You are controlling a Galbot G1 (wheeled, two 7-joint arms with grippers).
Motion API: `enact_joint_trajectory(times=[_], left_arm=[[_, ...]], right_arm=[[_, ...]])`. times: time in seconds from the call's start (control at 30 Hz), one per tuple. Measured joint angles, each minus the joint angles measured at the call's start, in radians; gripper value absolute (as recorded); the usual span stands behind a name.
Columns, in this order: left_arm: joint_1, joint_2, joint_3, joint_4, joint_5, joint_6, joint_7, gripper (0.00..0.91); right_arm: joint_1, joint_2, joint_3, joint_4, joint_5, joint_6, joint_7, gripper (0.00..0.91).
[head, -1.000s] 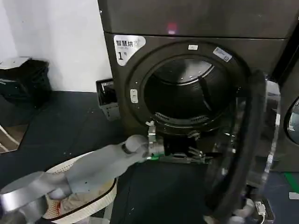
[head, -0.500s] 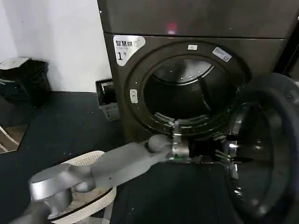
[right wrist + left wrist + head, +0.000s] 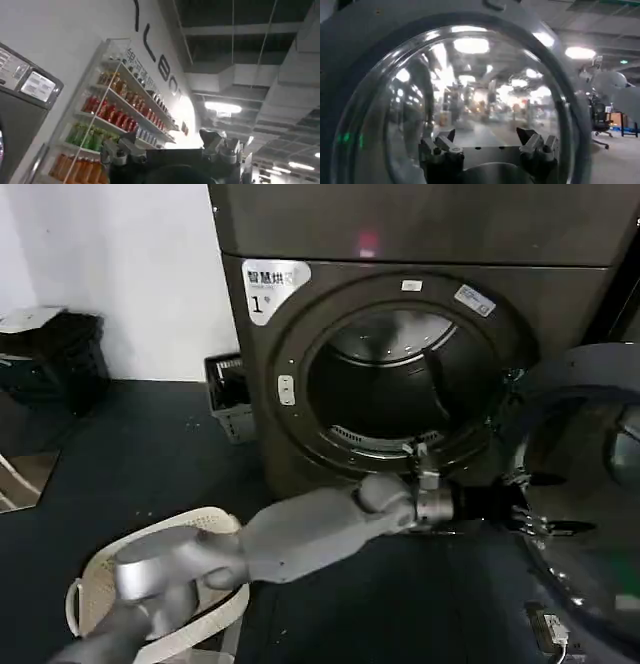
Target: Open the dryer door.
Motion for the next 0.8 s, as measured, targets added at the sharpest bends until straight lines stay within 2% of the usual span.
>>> enact_joint_trajectory(times=[0.4,0.63,0.8], left_arm=[[-0.002,-0.035,-0.004,0.107,0.058,-0.027,-0.095,0.907],[-0.001,-0.035,-0.010,0.116,0.078,-0.049,-0.106,0.907],[0.013,-0.035,-0.018,0.100,0.134,-0.103,-0.151,0.907]], right_arm=[[0.009,0.004,-0.013,0.004,-0.002,0.004,-0.009,0.907],[0.014,0.007,-0.028,0.007,-0.005,0.006,-0.013,0.907],[0.015,0.007,-0.031,0.007,-0.007,0.006,-0.014,0.907]])
